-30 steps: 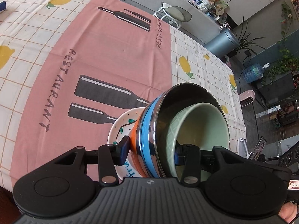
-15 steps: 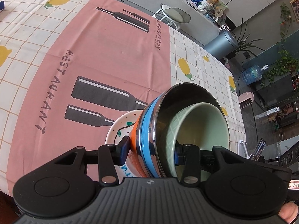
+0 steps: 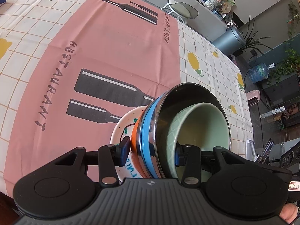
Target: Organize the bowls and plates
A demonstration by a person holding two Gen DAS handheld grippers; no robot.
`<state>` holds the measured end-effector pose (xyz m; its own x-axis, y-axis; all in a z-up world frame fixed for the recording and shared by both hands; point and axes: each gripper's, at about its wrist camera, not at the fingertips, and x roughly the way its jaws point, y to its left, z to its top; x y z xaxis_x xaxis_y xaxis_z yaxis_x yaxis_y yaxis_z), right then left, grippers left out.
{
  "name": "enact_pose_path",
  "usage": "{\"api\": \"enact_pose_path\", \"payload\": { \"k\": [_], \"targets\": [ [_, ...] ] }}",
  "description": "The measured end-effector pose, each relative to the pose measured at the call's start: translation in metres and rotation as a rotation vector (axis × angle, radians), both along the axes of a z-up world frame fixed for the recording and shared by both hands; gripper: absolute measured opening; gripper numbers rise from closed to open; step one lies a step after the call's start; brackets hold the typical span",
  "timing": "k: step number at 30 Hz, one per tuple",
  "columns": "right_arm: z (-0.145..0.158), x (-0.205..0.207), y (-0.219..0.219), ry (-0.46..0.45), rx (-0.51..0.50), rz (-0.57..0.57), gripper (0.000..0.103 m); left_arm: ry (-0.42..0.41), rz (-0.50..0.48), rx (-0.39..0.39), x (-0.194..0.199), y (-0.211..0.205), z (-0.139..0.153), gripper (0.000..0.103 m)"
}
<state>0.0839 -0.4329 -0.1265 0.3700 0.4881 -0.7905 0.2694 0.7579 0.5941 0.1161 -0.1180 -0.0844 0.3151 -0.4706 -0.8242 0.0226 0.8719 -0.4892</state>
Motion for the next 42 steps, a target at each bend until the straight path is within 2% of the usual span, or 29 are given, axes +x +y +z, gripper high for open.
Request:
{"api": "enact_pose_path", "payload": {
  "k": [12, 19, 21, 24, 27, 30, 33, 38, 42],
  "targets": [
    [-0.002, 0.002, -0.002, 0.014, -0.012, 0.004, 0.042, 0.029, -0.014, 0.005, 0.000, -0.001, 0.000, 0.048],
    [0.003, 0.001, 0.000, -0.003, -0.026, 0.017, 0.047, 0.022, -0.017, -0.006, 0.002, 0.002, 0.002, 0.048],
    [0.007, 0.000, 0.001, -0.018, -0.042, 0.029, 0.050, 0.004, -0.020, -0.009, 0.000, 0.002, 0.006, 0.055],
    [0.014, -0.002, 0.003, -0.051, -0.073, 0.033, 0.059, -0.040, -0.030, -0.010, -0.004, 0.004, 0.016, 0.066],
    [0.022, -0.006, 0.004, -0.082, -0.113, 0.032, 0.065, -0.087, -0.047, 0.010, -0.009, 0.004, 0.027, 0.069],
    [0.033, -0.012, 0.005, -0.130, -0.150, 0.037, 0.069, -0.155, -0.088, 0.033, -0.017, 0.006, 0.044, 0.070],
    [0.050, -0.022, 0.008, -0.206, -0.219, 0.035, 0.071, -0.291, -0.140, 0.073, -0.031, 0.012, 0.072, 0.070],
    [0.093, -0.049, 0.024, -0.425, -0.385, 0.052, 0.074, -0.542, -0.181, 0.174, -0.063, 0.023, 0.119, 0.070],
    [0.123, -0.076, 0.044, -0.601, -0.478, 0.086, 0.077, -0.688, -0.194, 0.236, -0.093, 0.031, 0.146, 0.070]
  ]
}}
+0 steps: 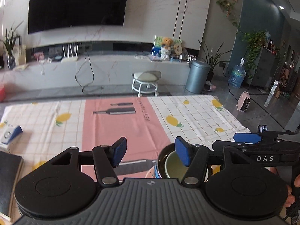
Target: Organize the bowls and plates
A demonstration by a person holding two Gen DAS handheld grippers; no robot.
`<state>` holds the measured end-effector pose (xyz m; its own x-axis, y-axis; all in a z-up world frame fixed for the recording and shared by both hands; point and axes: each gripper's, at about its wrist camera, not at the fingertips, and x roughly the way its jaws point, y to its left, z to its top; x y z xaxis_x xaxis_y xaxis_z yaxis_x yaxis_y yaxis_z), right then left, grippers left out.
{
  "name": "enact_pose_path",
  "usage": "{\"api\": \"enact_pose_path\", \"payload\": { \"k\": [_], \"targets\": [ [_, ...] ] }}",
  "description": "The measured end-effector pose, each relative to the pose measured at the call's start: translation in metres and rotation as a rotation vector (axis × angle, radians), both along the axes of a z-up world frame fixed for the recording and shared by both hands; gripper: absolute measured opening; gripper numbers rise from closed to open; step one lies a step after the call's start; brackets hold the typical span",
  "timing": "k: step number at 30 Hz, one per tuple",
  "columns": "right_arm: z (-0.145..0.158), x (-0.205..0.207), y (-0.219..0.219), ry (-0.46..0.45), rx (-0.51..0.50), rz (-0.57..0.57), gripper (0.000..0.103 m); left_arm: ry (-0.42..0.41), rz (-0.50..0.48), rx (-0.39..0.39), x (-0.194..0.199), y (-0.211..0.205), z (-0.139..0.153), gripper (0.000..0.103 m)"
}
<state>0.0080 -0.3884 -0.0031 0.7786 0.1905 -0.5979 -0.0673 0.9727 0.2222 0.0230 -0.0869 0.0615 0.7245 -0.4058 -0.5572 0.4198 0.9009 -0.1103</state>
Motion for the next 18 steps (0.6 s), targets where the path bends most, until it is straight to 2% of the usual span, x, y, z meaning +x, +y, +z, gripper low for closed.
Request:
{"api": "enact_pose_path", "payload": {
  "k": [4, 6, 9, 13, 16, 18],
  "targets": [
    [0.017, -0.028, 0.018, -0.126, -0.062, 0.016, 0.084, -0.135, 0.005, 0.036, -0.033, 0.008, 0.014, 0.070],
    [0.021, -0.040, 0.027, -0.158, -0.105, 0.008, 0.084, -0.166, 0.031, 0.047, -0.046, 0.010, 0.017, 0.070],
    [0.023, -0.056, 0.040, -0.184, -0.138, 0.009, 0.084, -0.176, 0.078, 0.009, -0.060, 0.020, 0.018, 0.069],
    [0.018, -0.075, 0.053, -0.166, -0.152, -0.008, 0.088, -0.171, 0.115, -0.016, -0.073, 0.026, 0.017, 0.070],
    [0.011, -0.088, 0.061, -0.144, -0.133, -0.035, 0.089, -0.169, 0.143, 0.014, -0.078, 0.027, 0.012, 0.072],
    [0.007, -0.097, 0.068, -0.130, -0.132, -0.034, 0.091, -0.155, 0.160, 0.044, -0.080, 0.028, 0.006, 0.078]
  ]
}}
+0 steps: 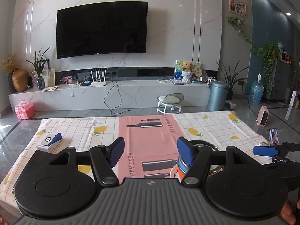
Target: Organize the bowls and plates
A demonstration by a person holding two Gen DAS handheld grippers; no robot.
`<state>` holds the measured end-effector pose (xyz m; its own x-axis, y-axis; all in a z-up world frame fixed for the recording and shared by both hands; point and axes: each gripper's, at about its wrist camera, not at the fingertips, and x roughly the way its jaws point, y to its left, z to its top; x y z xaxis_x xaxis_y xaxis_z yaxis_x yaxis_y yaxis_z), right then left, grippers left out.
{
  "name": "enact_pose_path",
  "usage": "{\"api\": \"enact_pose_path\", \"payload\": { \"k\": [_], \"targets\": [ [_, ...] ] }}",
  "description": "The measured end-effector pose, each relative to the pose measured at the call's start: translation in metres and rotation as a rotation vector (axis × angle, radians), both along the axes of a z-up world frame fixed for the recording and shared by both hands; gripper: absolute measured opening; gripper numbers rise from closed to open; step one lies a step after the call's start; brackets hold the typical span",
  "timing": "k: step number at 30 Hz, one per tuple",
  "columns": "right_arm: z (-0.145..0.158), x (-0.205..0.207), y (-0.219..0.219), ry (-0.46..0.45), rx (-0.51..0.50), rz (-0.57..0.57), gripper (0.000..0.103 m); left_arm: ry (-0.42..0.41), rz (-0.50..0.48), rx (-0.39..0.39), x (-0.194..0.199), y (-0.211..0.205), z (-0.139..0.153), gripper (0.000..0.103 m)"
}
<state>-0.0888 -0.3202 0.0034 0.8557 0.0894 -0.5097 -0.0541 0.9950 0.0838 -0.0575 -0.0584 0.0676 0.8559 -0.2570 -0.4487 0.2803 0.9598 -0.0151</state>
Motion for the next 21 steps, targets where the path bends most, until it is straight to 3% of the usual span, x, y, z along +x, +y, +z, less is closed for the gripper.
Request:
{"api": "enact_pose_path", "payload": {
  "k": [6, 9, 21],
  "targets": [
    [-0.019, -0.021, 0.014, 0.032, -0.050, -0.032, 0.095, 0.063, 0.035, -0.017, 0.001, 0.009, -0.028, 0.078],
    [-0.029, -0.025, 0.011, 0.050, -0.056, -0.069, 0.095, 0.095, 0.054, 0.012, 0.003, 0.007, -0.044, 0.078],
    [-0.069, -0.005, 0.014, 0.200, -0.049, -0.091, 0.095, 0.256, 0.039, 0.071, 0.011, -0.007, -0.093, 0.078]
  ]
}}
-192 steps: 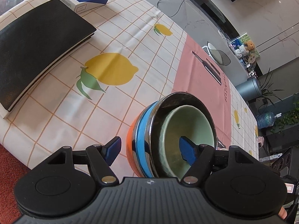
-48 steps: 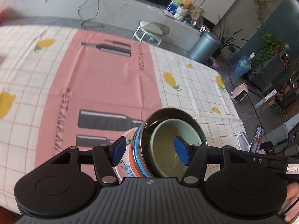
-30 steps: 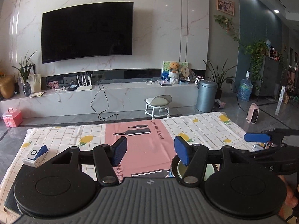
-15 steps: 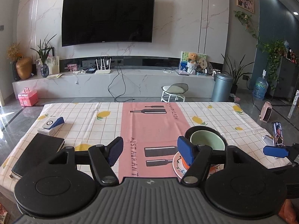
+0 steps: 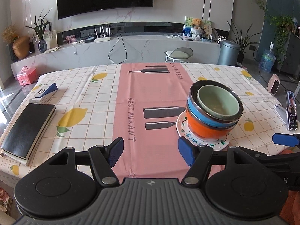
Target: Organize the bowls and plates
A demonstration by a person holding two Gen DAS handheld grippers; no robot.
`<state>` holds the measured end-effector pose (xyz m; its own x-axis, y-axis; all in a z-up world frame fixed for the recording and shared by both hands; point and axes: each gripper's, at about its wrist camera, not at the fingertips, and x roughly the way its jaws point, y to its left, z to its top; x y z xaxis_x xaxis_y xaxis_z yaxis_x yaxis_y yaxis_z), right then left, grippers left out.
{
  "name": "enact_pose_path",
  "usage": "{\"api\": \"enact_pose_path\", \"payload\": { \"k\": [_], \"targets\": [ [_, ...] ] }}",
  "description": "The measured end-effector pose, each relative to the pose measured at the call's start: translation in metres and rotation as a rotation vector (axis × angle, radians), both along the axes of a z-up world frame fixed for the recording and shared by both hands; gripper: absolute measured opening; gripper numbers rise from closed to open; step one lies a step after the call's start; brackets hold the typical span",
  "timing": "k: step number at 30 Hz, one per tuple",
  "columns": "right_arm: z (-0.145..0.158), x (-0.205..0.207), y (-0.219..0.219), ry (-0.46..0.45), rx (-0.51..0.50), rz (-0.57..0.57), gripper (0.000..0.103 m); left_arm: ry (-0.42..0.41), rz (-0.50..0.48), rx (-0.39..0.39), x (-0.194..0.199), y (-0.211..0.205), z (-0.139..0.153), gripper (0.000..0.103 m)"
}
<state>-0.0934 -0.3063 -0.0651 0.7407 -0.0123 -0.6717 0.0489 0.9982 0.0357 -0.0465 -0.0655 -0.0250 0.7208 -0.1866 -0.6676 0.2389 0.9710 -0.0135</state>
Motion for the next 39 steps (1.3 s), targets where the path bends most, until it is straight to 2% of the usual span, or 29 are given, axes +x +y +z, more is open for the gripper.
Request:
{"api": "enact_pose_path", "payload": {
  "k": [11, 39],
  "targets": [
    [-0.012, 0.011, -0.001, 0.056, 0.010, 0.004, 0.095, 0.034, -0.002, -0.002, 0.005, 0.001, -0.003, 0.078],
    [-0.006, 0.012, 0.009, 0.044, -0.035, 0.032, 0.095, 0.053, -0.009, -0.011, 0.004, 0.005, 0.000, 0.078]
  ]
}}
